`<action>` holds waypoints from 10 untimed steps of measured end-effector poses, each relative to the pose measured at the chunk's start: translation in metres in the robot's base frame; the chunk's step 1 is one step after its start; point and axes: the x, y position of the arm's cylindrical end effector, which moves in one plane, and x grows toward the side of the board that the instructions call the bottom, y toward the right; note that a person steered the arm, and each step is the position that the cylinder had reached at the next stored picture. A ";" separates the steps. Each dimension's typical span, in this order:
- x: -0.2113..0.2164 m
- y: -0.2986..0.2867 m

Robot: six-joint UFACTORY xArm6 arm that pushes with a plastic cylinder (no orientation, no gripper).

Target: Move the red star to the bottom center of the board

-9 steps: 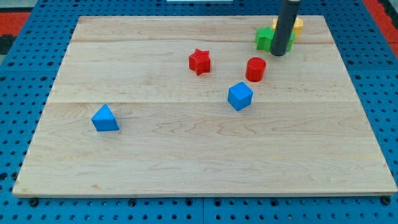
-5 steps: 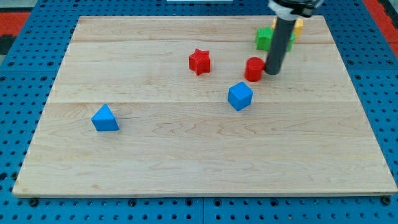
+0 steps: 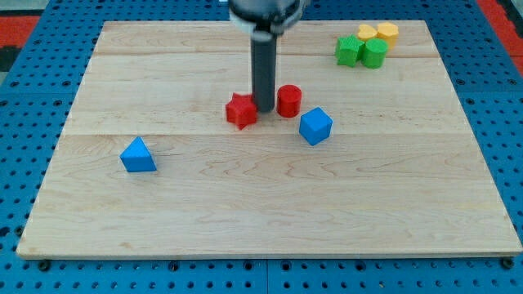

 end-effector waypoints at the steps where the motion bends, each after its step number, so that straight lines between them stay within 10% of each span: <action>1: -0.028 -0.006; 10: -0.072 -0.070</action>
